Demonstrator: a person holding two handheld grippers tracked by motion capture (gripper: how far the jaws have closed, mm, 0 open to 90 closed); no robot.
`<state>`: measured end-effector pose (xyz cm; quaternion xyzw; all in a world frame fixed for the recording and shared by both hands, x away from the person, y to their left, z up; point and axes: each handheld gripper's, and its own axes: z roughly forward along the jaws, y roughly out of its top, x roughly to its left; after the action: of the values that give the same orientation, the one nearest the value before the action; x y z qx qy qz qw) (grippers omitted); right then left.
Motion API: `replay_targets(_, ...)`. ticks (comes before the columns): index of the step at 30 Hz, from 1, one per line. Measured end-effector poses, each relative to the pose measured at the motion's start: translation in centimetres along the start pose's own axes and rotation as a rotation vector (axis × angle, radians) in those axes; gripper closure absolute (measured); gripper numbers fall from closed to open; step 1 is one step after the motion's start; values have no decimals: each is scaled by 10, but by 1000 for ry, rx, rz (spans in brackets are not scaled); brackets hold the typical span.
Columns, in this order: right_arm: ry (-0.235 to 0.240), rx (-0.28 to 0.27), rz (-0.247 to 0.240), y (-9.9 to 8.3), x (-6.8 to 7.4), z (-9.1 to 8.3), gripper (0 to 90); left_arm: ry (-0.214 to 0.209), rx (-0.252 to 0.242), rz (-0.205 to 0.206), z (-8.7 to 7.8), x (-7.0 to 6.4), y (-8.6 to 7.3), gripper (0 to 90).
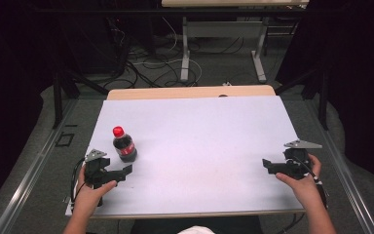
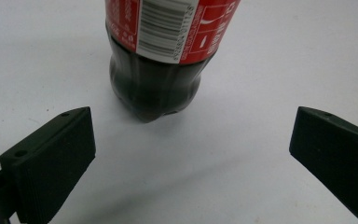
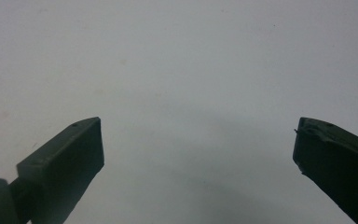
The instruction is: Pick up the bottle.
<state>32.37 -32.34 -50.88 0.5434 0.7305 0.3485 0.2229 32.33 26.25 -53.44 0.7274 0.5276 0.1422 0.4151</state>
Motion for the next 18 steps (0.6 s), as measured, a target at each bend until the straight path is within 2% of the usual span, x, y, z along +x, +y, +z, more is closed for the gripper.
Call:
replay_targets(3, -12, -7, -10, -1, 2, -5, 18, -2, -4, 21, -2, -1, 3, 3)
replay_targets(6, -16, -3, -26, -2, 6, -7, 20, -1, -3, 24, -2, -2, 5, 4)
replay_targets(9, -2, -10, -45, -1, 9, -8, 20, -7, -13, 33, -2, -4, 8, 5)
replay_targets(14, -14, -21, -36, 1, 12, -6, 21, -9, -20, 31, -5, -7, 14, 9)
replay_targets(16, -15, -27, -31, 2, 13, -7, 28, -4, -36, 47, -6, -6, 21, 9)
replay_targets(17, -13, -32, -21, 3, 15, -6, 32, -9, -39, 33, -6, -6, 23, 10)
replay_targets(18, -10, -40, -33, 4, 15, -6, 38, -9, -52, 20, -5, -6, 25, 11)
